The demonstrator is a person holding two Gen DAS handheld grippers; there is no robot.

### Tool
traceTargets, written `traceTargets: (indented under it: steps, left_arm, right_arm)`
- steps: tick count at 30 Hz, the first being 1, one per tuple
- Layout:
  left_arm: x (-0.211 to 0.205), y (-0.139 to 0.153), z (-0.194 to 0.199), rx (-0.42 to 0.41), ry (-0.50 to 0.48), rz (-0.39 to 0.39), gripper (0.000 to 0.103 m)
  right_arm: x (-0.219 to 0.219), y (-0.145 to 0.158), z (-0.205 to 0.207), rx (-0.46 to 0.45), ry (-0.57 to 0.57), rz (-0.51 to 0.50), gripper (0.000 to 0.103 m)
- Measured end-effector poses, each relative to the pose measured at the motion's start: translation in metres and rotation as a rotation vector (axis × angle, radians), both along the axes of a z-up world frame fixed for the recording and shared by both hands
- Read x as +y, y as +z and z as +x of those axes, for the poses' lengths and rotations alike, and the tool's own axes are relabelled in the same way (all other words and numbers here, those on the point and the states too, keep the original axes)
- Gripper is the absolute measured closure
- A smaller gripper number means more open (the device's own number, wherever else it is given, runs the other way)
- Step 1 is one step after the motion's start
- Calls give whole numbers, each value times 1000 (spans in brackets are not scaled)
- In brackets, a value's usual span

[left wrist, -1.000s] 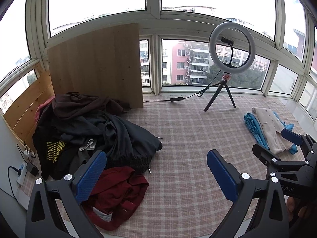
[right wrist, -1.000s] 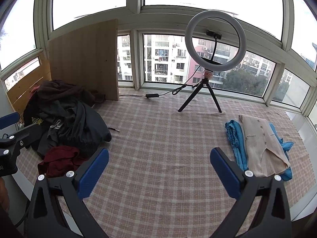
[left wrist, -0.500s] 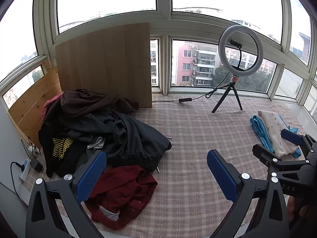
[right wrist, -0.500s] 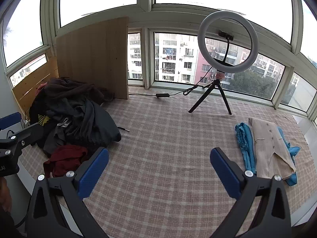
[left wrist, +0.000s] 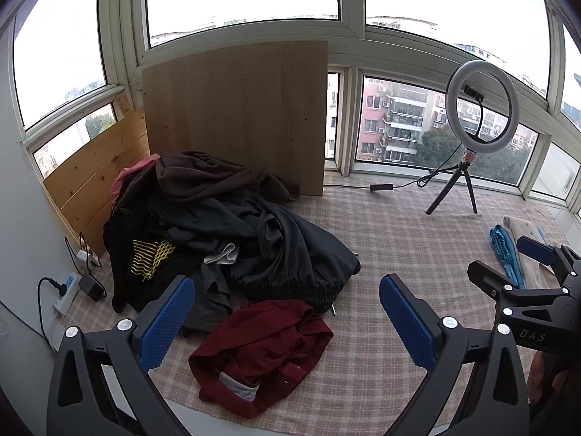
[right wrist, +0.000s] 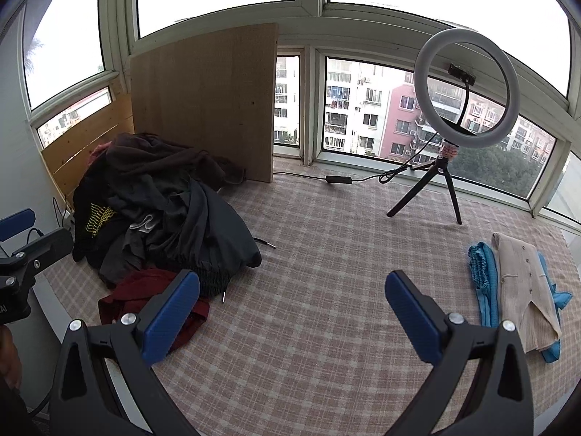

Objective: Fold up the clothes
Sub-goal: 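Move both tools toward the heap of dark clothes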

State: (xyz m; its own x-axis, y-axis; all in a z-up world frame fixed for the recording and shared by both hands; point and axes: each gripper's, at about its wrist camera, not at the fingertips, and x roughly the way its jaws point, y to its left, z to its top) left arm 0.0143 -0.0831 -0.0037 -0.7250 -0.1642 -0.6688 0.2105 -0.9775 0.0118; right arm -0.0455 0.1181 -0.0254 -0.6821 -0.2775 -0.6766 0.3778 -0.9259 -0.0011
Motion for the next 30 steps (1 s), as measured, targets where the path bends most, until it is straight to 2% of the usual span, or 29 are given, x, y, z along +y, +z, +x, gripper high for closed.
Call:
traceTargets:
  steps: [10,17,19,23,27,30]
  left_arm:
    - [-48,1,-4,-4,85,-24,1]
    - [-85,1,-8,8,128,-46,1]
    - [-98,-1,-10,7,141,-37,1]
    - [-127,-12,-13,-13,173,-38,1]
    - [-153,-31,-17,-53,186,-27,1]
    - [-167,-49,-21,-94,183,0,1]
  right_arm:
    - [-50,4,-28,15,97,-20,0]
    - [-91,-1,-53,4,225,-77,0]
    - [-104,-8,-59,-18,267,-83,0]
    - [-127,-33,-75,-70,281,-33,0]
    - [-146,-65,-96,-126,288,30,0]
    - [-158,-87,-110,-122,292,88,0]
